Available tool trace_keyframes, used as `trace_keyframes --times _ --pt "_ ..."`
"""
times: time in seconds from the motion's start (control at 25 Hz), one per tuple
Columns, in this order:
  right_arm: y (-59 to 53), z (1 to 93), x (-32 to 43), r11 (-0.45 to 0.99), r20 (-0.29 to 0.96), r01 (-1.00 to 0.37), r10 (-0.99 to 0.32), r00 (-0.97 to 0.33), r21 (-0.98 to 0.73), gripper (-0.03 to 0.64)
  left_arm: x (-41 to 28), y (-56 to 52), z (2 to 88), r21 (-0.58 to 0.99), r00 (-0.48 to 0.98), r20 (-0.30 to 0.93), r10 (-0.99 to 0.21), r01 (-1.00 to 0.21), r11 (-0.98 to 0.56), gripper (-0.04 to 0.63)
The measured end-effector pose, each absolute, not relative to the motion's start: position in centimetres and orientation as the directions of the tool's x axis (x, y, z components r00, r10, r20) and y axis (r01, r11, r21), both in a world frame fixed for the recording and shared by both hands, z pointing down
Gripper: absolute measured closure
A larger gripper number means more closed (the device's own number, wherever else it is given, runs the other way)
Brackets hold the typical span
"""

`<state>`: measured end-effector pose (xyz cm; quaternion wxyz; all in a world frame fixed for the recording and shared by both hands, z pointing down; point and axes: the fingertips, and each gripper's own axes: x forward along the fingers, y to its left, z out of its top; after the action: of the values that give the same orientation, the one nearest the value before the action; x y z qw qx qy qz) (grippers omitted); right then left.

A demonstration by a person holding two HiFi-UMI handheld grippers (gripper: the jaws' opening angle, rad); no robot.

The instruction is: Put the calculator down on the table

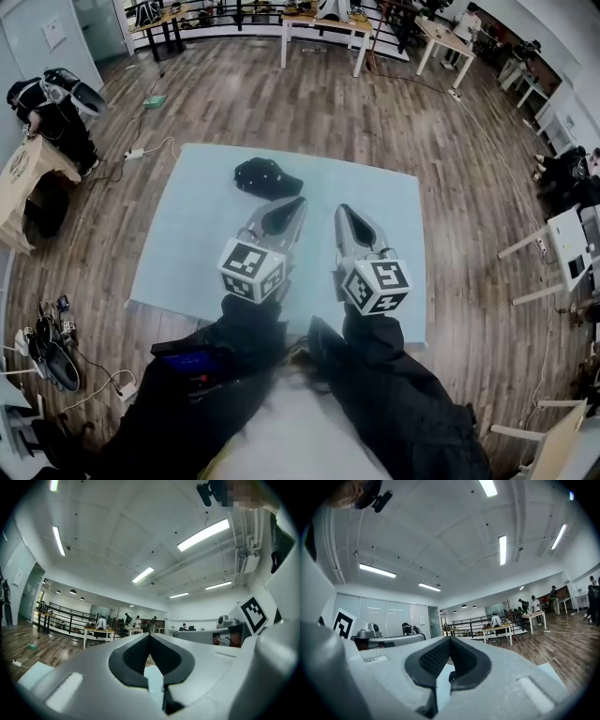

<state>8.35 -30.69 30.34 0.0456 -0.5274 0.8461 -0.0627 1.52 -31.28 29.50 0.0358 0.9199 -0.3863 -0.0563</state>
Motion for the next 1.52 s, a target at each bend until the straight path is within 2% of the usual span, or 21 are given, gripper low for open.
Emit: trace_keyframes --times 1.52 --pt "-30.1 30.5 7.5 0.43 0.002 -0.893 -0.901 -0.434 -0.135 0.615 0.1 -30.8 30.1 0.142 0.689 -0.071 -0.722 -0.709 -0.691 0.597"
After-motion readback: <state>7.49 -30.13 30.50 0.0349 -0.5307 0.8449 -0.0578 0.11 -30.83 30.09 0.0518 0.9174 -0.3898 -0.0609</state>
